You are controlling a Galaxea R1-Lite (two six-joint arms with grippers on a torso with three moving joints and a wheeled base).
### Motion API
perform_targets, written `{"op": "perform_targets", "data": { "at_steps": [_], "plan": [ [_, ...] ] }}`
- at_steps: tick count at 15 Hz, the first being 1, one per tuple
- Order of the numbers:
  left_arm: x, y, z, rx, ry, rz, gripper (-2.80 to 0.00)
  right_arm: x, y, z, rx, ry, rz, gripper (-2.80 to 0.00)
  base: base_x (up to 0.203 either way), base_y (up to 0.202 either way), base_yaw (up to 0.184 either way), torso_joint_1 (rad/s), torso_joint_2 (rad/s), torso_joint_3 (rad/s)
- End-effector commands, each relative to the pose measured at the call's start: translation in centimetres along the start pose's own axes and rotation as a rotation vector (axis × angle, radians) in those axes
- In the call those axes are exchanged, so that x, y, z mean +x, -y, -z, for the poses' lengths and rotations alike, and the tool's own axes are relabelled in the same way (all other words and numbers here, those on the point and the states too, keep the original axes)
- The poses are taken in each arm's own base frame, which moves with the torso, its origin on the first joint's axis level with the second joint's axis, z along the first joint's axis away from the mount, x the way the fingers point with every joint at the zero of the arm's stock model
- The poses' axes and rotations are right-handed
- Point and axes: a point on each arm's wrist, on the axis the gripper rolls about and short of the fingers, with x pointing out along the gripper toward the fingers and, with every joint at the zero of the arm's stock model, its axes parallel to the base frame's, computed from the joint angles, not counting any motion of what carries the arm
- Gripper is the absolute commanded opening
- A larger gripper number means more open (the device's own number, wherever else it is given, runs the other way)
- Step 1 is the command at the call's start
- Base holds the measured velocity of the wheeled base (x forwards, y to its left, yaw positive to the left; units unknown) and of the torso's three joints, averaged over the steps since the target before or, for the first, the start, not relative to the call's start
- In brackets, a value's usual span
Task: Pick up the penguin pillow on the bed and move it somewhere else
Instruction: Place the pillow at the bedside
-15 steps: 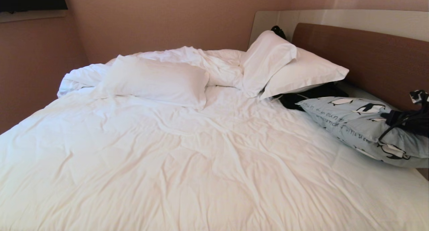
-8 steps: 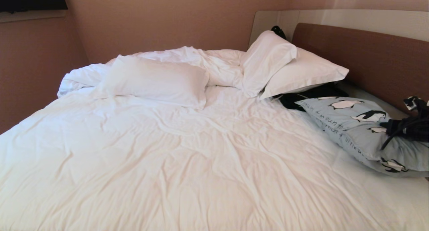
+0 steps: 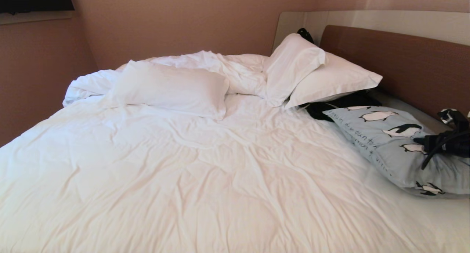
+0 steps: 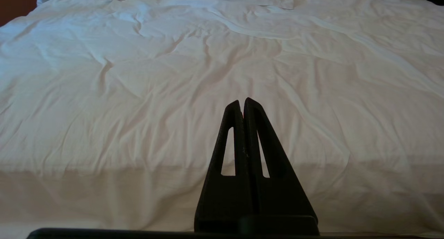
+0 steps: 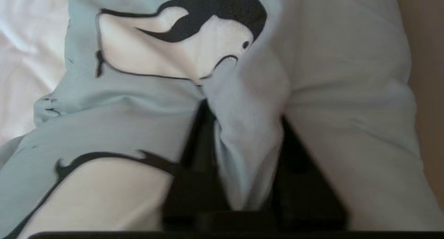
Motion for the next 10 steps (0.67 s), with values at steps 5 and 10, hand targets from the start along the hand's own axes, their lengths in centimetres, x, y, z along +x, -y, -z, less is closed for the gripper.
{"op": "perform_targets", "data": {
  "at_steps": [5,10],
  "plan": [
    [0.0,0.0,0.0,0.000,0.000,0.001,-2.80,-4.9,-1.4,-3.7,-0.044,0.075,0.008,0.00,0.000,0.000,0.000,0.000,0.00,0.000],
    [0.0,0.0,0.0,0.000,0.001,-0.001,-2.80,-10.6,-3.6,-6.7,-0.128,0.161,0.026,0.00,0.000,0.000,0.000,0.000,0.00,0.000]
  ]
}}
